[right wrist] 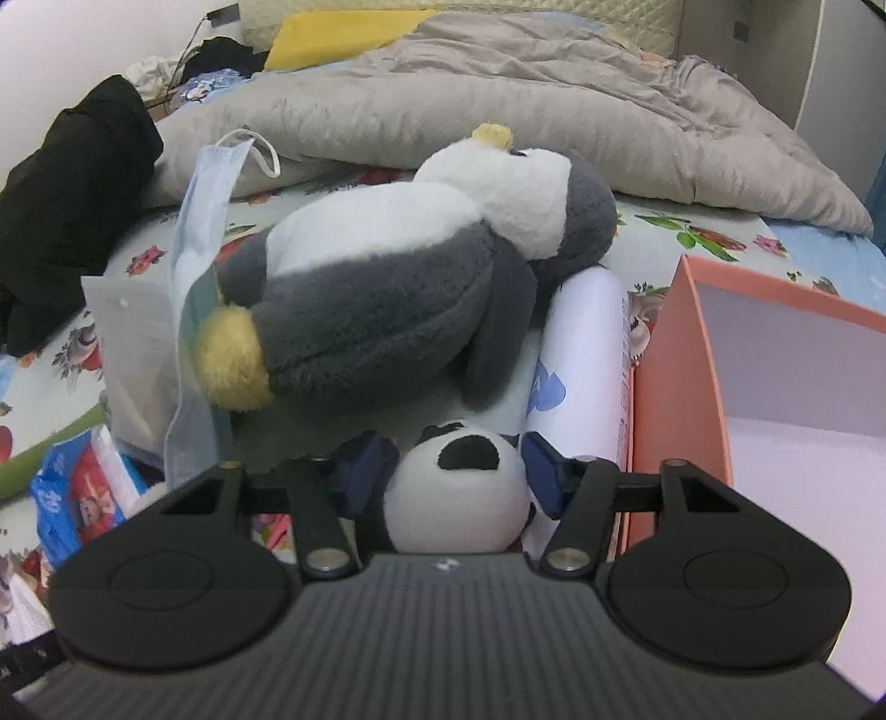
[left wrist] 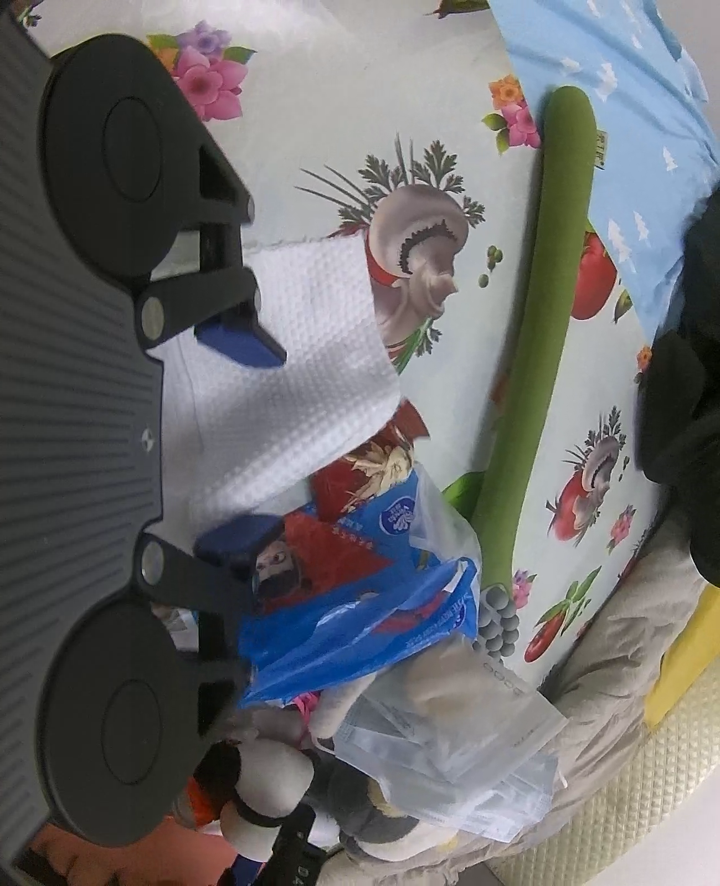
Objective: Organize soft objects
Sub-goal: 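Reach the left tool to the white wipe while the right tool reaches the panda plush, then close the left tool on the wipe while the right tool grips the panda, then carry the wipe and panda into the orange box and open both tools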
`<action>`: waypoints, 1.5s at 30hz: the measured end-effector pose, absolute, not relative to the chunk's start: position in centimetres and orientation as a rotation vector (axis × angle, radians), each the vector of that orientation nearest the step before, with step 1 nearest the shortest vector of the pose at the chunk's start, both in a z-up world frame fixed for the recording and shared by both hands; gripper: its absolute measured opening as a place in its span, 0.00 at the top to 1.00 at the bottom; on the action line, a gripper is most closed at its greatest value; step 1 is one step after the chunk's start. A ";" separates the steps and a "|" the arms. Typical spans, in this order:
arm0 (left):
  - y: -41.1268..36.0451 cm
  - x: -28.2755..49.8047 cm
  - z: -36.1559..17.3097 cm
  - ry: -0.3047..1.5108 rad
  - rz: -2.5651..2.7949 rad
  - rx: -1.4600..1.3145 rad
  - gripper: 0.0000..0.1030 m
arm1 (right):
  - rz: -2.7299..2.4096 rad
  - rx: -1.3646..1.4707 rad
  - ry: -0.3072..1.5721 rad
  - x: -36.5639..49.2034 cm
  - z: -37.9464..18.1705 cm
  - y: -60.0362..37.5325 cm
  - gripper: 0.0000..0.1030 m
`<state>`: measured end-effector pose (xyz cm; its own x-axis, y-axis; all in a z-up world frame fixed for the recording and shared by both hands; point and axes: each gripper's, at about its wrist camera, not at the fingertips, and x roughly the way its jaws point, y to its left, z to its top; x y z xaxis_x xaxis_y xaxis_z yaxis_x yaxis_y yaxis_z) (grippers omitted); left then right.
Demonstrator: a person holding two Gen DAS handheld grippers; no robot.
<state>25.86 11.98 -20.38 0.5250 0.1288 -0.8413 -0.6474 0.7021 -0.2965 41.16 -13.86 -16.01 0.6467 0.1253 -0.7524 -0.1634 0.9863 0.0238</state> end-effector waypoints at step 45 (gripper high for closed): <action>4.5 13.0 -10.7 0.834 0.074 -0.456 0.89 | 0.230 0.002 0.735 19.0 -7.8 -18.8 0.53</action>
<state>12.97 4.48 -10.67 0.6749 -0.1128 -0.7293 -0.2396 0.9012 -0.3611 18.96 -18.82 -7.81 0.7179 0.2088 -0.6641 -0.2072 0.9748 0.0825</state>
